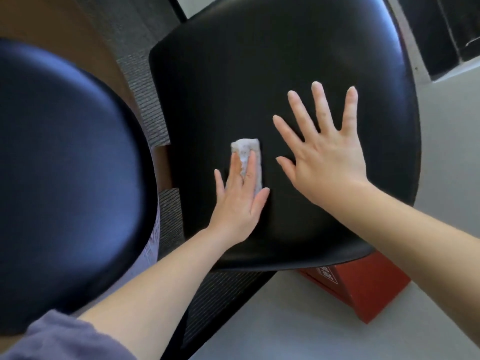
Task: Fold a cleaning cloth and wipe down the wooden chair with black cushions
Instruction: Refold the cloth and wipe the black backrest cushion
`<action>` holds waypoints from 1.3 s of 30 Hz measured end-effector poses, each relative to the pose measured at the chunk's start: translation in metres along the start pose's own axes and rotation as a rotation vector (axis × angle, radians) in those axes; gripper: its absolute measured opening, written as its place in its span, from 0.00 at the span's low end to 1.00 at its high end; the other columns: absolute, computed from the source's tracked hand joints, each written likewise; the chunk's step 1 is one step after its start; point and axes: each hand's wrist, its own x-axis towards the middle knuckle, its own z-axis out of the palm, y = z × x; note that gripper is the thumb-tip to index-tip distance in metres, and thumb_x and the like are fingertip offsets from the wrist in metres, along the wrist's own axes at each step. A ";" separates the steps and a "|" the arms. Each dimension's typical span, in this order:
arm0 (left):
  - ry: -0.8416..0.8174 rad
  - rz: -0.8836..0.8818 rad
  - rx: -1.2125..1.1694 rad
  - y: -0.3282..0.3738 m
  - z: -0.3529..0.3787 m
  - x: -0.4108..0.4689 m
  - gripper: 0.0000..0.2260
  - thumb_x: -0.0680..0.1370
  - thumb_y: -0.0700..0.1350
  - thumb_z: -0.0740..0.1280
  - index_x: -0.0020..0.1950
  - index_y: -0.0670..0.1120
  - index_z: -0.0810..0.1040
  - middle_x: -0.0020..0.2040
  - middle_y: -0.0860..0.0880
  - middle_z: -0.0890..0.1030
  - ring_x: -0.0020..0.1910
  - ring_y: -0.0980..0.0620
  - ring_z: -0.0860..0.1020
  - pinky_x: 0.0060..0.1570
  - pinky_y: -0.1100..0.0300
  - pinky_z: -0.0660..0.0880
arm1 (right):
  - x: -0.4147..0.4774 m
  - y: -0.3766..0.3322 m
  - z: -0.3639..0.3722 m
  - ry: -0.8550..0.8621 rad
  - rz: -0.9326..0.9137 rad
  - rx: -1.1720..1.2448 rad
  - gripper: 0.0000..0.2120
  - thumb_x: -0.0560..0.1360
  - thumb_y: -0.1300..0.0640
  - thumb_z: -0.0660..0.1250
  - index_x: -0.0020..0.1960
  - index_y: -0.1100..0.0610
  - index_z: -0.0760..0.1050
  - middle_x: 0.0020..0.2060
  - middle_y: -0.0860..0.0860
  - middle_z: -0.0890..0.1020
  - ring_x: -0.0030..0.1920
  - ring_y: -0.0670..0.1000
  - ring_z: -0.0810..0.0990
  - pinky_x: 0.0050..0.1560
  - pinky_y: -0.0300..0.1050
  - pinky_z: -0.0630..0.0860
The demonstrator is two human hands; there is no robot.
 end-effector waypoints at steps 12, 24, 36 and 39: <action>0.209 -0.860 -0.407 -0.088 0.003 0.053 0.27 0.84 0.56 0.46 0.80 0.52 0.39 0.81 0.47 0.43 0.79 0.49 0.43 0.74 0.41 0.36 | 0.021 -0.011 0.007 -0.002 -0.293 -0.008 0.33 0.80 0.37 0.38 0.79 0.51 0.35 0.76 0.60 0.34 0.73 0.69 0.30 0.67 0.76 0.32; 0.137 -0.856 -0.380 -0.110 -0.006 0.051 0.33 0.78 0.65 0.47 0.79 0.51 0.47 0.79 0.42 0.59 0.76 0.38 0.59 0.74 0.37 0.44 | 0.027 -0.018 0.008 0.010 -0.342 0.036 0.32 0.80 0.38 0.39 0.79 0.51 0.37 0.77 0.60 0.34 0.73 0.69 0.29 0.65 0.76 0.29; 0.033 -0.137 -0.068 -0.028 -0.011 0.025 0.30 0.80 0.63 0.41 0.74 0.60 0.26 0.78 0.54 0.32 0.76 0.58 0.31 0.72 0.43 0.28 | 0.025 -0.013 0.005 0.028 -0.220 0.042 0.34 0.80 0.37 0.40 0.79 0.54 0.36 0.76 0.61 0.33 0.74 0.67 0.30 0.66 0.73 0.30; 0.131 -0.375 -0.208 -0.047 -0.007 0.047 0.28 0.83 0.59 0.45 0.76 0.58 0.29 0.79 0.52 0.34 0.77 0.56 0.33 0.72 0.42 0.30 | 0.026 -0.015 0.008 0.037 -0.219 0.040 0.34 0.80 0.37 0.40 0.79 0.54 0.36 0.77 0.61 0.35 0.74 0.68 0.30 0.66 0.74 0.30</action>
